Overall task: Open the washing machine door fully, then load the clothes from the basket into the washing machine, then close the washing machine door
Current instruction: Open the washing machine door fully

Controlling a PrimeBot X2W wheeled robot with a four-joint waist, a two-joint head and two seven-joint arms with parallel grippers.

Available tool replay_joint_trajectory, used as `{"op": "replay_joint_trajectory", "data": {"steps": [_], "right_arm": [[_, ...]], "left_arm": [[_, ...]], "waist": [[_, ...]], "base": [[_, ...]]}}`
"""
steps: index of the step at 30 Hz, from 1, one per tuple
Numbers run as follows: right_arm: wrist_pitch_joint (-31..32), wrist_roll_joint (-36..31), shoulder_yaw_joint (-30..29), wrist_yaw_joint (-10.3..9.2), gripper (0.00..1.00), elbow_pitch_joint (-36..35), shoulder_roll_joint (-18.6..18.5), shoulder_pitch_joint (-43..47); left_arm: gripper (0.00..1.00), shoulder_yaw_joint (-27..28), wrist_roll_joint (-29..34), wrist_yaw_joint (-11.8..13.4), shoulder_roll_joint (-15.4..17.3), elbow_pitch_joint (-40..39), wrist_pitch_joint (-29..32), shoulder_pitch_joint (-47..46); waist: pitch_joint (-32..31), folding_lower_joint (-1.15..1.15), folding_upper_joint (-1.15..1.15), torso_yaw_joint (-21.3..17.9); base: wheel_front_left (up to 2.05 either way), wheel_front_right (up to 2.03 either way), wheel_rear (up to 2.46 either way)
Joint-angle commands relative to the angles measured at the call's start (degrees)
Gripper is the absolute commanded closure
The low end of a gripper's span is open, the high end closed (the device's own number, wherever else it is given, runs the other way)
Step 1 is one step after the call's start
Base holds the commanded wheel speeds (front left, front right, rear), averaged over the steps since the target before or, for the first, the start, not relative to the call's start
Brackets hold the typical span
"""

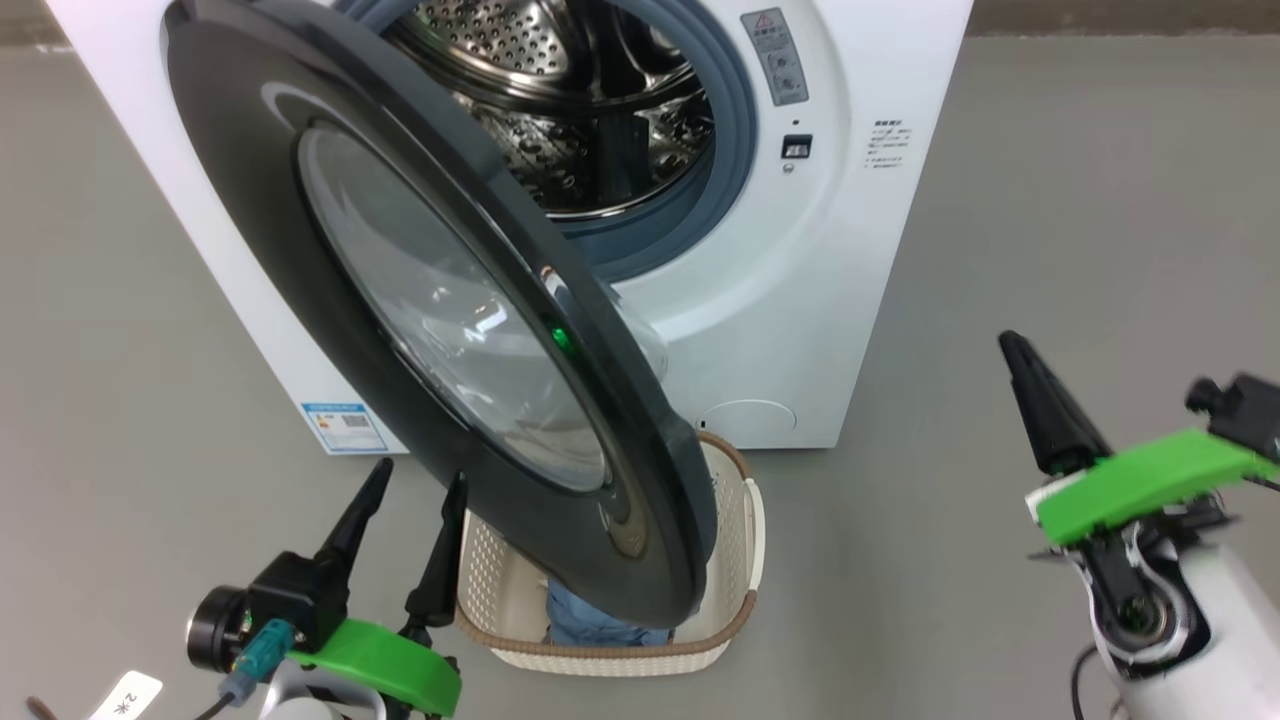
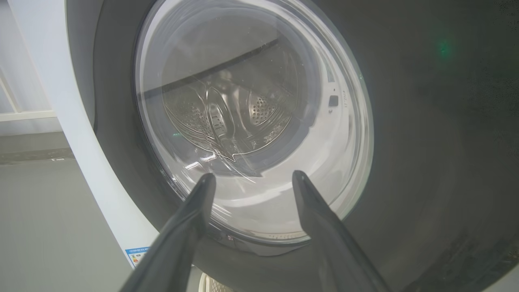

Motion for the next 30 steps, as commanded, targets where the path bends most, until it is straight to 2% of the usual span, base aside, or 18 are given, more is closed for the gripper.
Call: {"op": "replay_joint_trajectory", "data": {"steps": [1,6,14,21,30], "right_arm": [[-1.53,-1.55,1.16,0.26,0.0,-1.28,-0.83,0.04],[-11.92,-16.53,0.68,0.26,0.0,2.31,-1.09,2.8],[-14.58,-36.0,-4.53,0.26,0.0,2.5,2.7,9.15],[-13.69,-46.68,-8.55,0.26,0.0,-2.3,5.3,16.17],[-10.51,-51.94,-10.23,0.26,0.0,-10.1,8.21,23.51]], "left_arm": [[0.0,1.89,0.67,0.31,0.78,-0.9,-0.36,-0.34],[0.0,1.73,0.56,0.29,0.71,-0.81,-0.36,0.45],[0.0,1.86,0.39,0.45,0.58,-1.02,-0.36,2.02],[0.0,2.11,0.27,0.62,0.52,-1.33,-0.36,3.01],[0.0,2.43,0.16,0.69,0.54,-1.43,-0.36,3.94]], "waist": [[-0.36,0.0,0.0,-0.24],[-1.34,0.0,0.0,-0.42],[-2.34,0.0,0.0,-0.59],[-2.72,0.0,0.0,-0.77],[-3.33,0.0,0.0,-0.7]], "base": [[0.0,0.0,0.0],[0.0,0.0,0.0],[0.0,0.0,0.0],[0.0,0.0,0.0],[0.0,0.0,0.0]]}}
